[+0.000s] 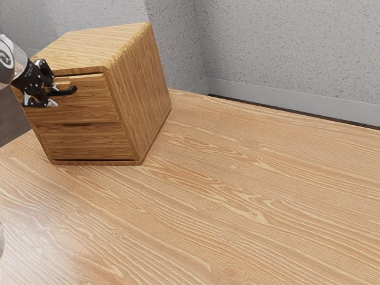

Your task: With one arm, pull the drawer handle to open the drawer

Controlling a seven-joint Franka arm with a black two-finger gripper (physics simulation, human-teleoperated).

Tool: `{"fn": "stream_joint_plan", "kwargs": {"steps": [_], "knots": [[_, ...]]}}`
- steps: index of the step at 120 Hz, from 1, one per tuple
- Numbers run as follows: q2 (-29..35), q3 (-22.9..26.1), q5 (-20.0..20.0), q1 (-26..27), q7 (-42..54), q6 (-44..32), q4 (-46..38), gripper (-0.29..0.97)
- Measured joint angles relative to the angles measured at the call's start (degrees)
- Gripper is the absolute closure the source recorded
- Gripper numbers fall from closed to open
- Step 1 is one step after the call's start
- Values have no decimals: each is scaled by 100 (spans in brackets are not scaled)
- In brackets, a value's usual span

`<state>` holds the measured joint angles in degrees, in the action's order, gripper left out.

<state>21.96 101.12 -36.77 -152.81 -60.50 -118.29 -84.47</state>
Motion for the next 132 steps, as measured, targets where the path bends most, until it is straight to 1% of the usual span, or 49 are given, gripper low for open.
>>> {"fn": "stream_joint_plan", "kwargs": {"steps": [39, 58, 67, 80, 93, 116, 125, 132], "knots": [[86, -301, -53, 323, 1, 25, -80, 52], [93, -708, -72, 630, -15, 90, -213, 52], [119, -955, -78, 869, -22, 119, -312, 52], [125, -1080, -78, 980, -30, 151, -387, 52], [120, -1483, -78, 1287, -37, 202, -527, 52], [135, -1616, -94, 1424, -41, 245, -600, 52], [176, -1880, -106, 1642, -42, 261, -679, 52], [200, -1970, -111, 1717, -43, 275, -702, 52]]}}
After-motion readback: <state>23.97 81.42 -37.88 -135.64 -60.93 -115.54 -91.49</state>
